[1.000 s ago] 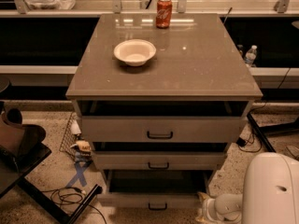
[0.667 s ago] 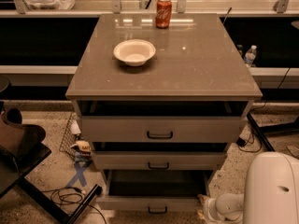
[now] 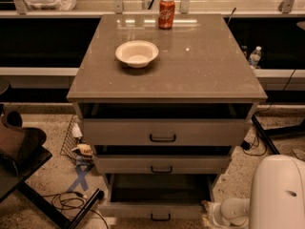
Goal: Open bottom drawer
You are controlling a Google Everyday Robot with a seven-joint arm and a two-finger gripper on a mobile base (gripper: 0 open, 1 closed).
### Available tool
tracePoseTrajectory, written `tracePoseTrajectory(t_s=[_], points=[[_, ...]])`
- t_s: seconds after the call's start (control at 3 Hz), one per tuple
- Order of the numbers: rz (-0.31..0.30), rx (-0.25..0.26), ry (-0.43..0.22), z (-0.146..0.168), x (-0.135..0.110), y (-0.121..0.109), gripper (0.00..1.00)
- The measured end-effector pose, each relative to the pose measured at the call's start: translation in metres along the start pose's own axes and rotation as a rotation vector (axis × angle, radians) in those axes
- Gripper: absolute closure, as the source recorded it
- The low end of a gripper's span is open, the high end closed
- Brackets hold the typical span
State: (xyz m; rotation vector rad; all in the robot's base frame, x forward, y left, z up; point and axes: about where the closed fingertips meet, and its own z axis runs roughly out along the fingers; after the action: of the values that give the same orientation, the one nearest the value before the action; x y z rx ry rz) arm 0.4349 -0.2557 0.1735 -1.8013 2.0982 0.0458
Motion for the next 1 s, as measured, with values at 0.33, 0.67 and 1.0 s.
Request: tracePoseTrajectory(t_s=[0.33, 0.67, 1.0], points=[[0.0, 0.0, 0.0, -0.0015, -0.0004, -0.0003, 1.0], [0.0, 0.0, 0.0, -0.0043, -0.0013, -0.0009, 1.0], [0.0, 0.0, 0.0, -0.0052, -0.0016, -0.001, 1.0]])
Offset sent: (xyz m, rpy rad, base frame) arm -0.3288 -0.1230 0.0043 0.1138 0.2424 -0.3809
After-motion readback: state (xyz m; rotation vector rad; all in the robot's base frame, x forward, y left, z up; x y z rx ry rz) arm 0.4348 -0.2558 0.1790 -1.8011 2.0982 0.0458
